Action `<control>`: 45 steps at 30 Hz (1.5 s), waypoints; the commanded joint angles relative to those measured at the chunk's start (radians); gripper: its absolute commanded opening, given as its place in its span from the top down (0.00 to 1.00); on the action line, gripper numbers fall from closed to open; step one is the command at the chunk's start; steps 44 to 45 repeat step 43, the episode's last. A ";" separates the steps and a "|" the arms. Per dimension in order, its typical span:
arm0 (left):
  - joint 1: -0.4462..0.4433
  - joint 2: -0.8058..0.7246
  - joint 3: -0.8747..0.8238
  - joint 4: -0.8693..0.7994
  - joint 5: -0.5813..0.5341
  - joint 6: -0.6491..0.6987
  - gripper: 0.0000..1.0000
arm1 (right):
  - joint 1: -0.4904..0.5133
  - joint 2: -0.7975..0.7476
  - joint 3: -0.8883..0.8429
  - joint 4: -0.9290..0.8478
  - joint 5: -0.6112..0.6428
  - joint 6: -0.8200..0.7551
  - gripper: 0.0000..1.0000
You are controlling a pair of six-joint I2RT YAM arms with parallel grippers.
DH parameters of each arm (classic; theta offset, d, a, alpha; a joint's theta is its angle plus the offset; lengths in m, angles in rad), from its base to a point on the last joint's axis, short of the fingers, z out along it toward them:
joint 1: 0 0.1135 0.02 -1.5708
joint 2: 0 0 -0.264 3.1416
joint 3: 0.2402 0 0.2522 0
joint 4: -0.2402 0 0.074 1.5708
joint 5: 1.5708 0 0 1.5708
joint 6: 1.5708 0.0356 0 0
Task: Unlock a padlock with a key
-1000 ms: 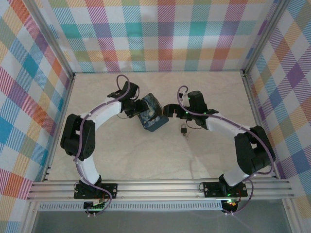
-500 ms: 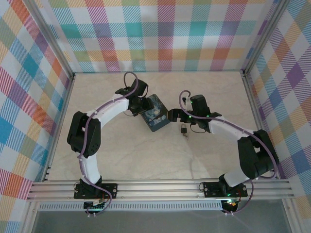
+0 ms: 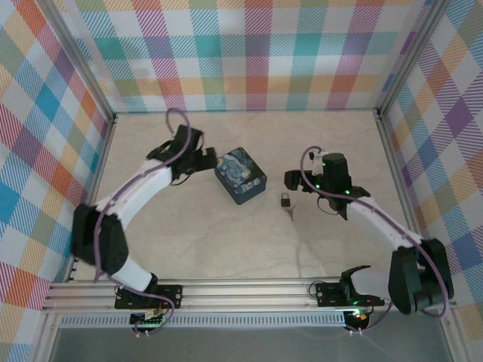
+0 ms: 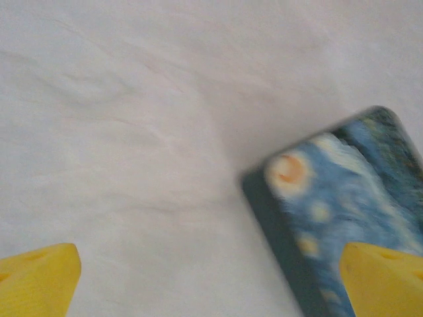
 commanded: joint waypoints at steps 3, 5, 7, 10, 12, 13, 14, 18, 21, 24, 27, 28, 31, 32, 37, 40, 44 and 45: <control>0.101 -0.214 -0.385 0.517 -0.183 0.358 0.00 | -0.158 -0.080 -0.131 0.104 0.114 -0.062 0.00; 0.139 -0.190 -0.428 0.529 -0.227 0.393 0.00 | -0.212 -0.082 -0.185 0.164 0.113 -0.067 0.00; 0.154 -0.193 -0.512 0.640 -0.203 0.393 0.00 | -0.242 -0.080 -0.238 0.236 0.112 -0.084 0.00; 0.159 -0.165 -0.624 0.833 -0.168 0.387 0.00 | -0.278 -0.038 -0.308 0.389 0.088 -0.106 0.00; 0.159 -0.116 -0.687 0.991 -0.185 0.389 0.00 | -0.286 -0.013 -0.343 0.497 0.104 -0.104 0.00; 0.159 -0.096 -0.703 1.039 -0.186 0.398 0.00 | -0.287 -0.002 -0.364 0.576 0.090 -0.121 0.00; 0.158 -0.071 -0.717 1.084 -0.179 0.411 0.00 | -0.287 0.020 -0.391 0.699 0.087 -0.125 0.00; 0.167 0.006 -0.734 1.199 -0.103 0.464 0.00 | -0.288 0.164 -0.367 0.881 0.072 -0.167 0.00; 0.202 0.025 -0.727 1.204 -0.044 0.440 0.00 | -0.290 0.316 -0.329 0.935 0.025 -0.182 0.00; 0.245 0.060 -0.752 1.264 0.032 0.412 0.00 | -0.290 0.330 -0.307 0.906 0.023 -0.182 0.00; 0.278 0.081 -0.729 1.226 0.084 0.394 0.00 | -0.290 0.333 -0.307 0.912 0.015 -0.186 0.00; 0.284 0.097 -0.737 1.274 0.096 0.393 0.00 | -0.290 0.341 -0.307 0.923 0.015 -0.184 0.00; 0.285 0.083 -0.736 1.247 0.099 0.392 0.00 | -0.290 0.337 -0.300 0.903 0.017 -0.186 0.00; 0.286 0.089 -0.734 1.258 0.100 0.392 0.00 | -0.291 0.339 -0.302 0.910 0.017 -0.185 0.00; 0.287 0.088 -0.733 1.247 0.104 0.391 0.00 | -0.290 0.338 -0.302 0.907 0.017 -0.187 0.00; 0.294 0.090 -0.725 1.240 0.117 0.391 0.00 | -0.290 0.337 -0.300 0.904 0.018 -0.185 0.00; 0.292 0.089 -0.730 1.246 0.116 0.390 0.00 | -0.290 0.338 -0.300 0.904 0.020 -0.186 0.00; 0.292 0.089 -0.730 1.246 0.116 0.390 0.00 | -0.290 0.338 -0.300 0.904 0.020 -0.186 0.00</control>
